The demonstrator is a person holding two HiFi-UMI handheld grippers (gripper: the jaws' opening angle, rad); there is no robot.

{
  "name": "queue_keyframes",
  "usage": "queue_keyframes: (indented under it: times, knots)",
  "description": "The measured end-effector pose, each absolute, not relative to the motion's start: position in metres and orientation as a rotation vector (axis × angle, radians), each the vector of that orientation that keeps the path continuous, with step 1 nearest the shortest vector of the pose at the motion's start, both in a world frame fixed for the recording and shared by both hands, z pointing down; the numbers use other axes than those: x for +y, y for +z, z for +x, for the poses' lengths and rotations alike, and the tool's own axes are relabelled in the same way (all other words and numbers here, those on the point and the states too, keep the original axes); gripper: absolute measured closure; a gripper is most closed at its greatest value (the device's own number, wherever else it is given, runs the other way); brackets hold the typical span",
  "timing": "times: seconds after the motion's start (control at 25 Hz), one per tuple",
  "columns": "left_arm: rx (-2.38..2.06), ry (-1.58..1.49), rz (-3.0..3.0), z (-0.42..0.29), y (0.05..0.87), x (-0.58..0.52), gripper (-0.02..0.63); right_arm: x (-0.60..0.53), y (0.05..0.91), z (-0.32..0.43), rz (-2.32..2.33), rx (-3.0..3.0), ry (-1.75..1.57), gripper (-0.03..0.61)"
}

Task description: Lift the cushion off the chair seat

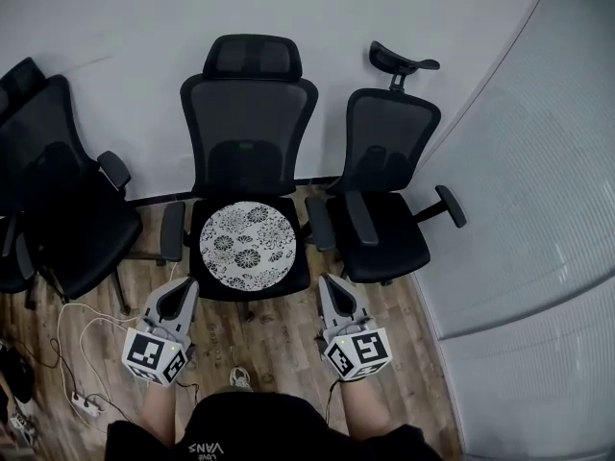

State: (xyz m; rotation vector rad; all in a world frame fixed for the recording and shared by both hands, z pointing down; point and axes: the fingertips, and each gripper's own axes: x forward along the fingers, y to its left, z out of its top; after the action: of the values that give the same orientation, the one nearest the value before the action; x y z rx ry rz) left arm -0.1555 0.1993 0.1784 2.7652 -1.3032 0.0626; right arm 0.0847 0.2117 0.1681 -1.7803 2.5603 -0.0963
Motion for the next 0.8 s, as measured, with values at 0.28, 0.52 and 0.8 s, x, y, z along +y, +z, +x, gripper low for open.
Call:
queue_keyframes:
  times: [0.28, 0.52, 0.8]
  knots:
    - [-1.271, 0.065, 2.782, -0.162, 0.181, 0.175, 0.603, 0.195, 0.175, 0.074, -1.809, 2.551, -0.105, 0.563]
    - [-1.251, 0.068, 2.779, -0.159, 0.184, 0.164, 0.603, 0.181, 0.178, 0.074, -1.815, 2.558, -0.122, 0.563]
    - [-1.281, 0.08, 2.744, -0.151, 0.191, 0.133, 0.603, 0.145, 0.183, 0.084, -1.795, 2.582, -0.139, 0.563]
